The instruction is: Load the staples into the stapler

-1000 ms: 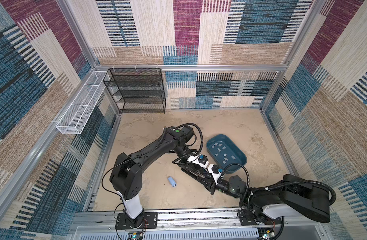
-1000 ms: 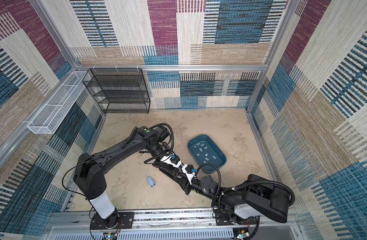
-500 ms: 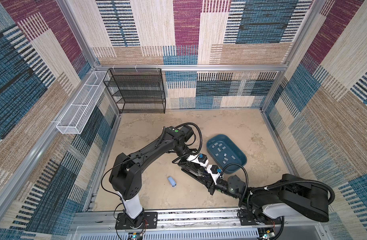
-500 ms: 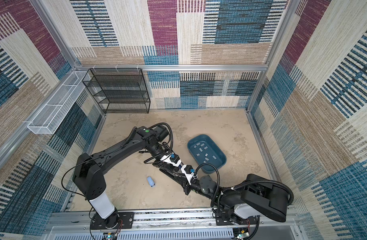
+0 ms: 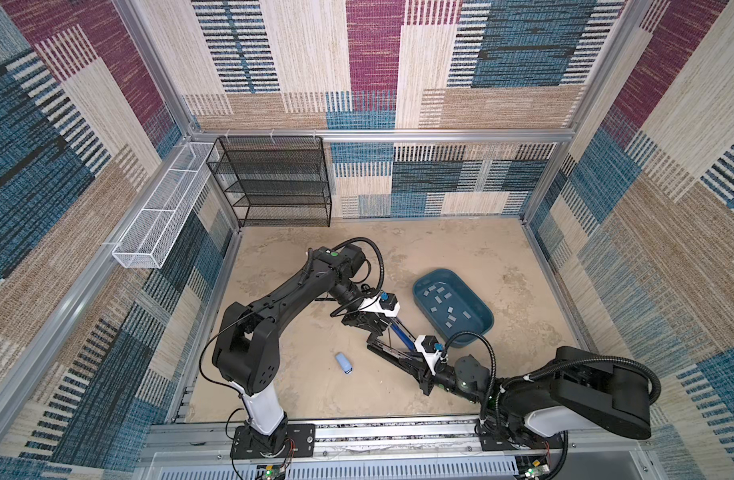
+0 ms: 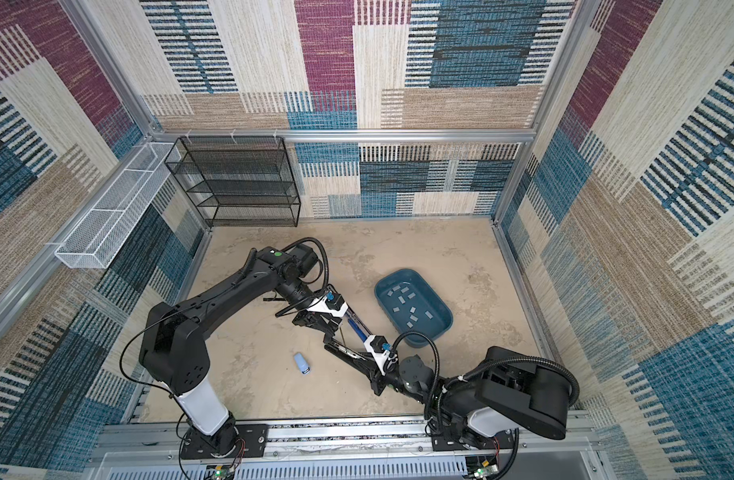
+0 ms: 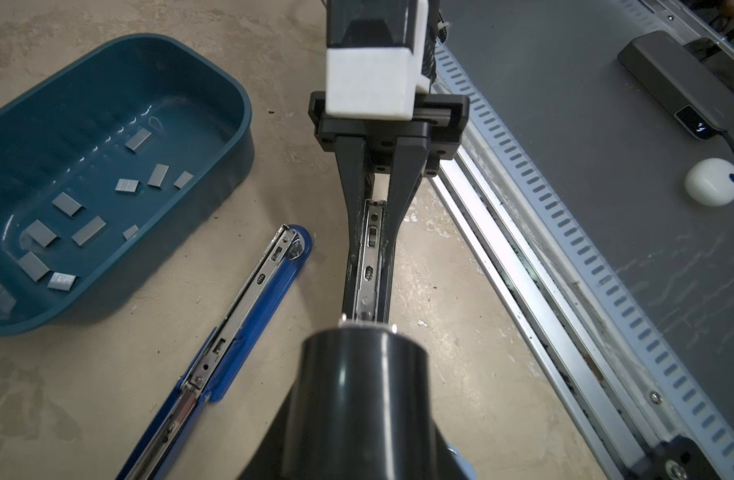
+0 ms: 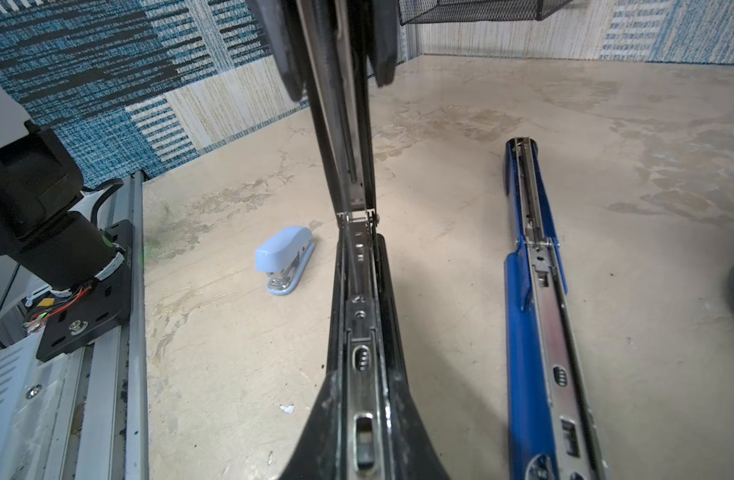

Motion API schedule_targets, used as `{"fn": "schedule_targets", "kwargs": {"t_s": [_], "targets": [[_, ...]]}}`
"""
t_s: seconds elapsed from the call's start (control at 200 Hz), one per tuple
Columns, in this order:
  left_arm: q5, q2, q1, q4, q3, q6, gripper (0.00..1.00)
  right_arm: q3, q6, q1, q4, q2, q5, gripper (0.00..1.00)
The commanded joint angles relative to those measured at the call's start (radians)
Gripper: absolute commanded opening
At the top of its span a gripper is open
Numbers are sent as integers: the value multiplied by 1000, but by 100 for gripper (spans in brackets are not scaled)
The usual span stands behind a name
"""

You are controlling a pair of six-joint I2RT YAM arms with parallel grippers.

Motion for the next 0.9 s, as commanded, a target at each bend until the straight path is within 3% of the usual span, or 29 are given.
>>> {"fn": "schedule_targets", "kwargs": {"t_s": [0.0, 0.24, 0.892], "targets": [[-144, 1, 20, 39, -22, 18, 0, -4, 48, 2, 14, 18, 41, 2], [-280, 24, 32, 97, -75, 14, 0, -3, 54, 8, 44, 63, 44, 0], [-417, 30, 85, 204, -175, 26, 0, -21, 65, 34, 62, 84, 103, 0]]}}
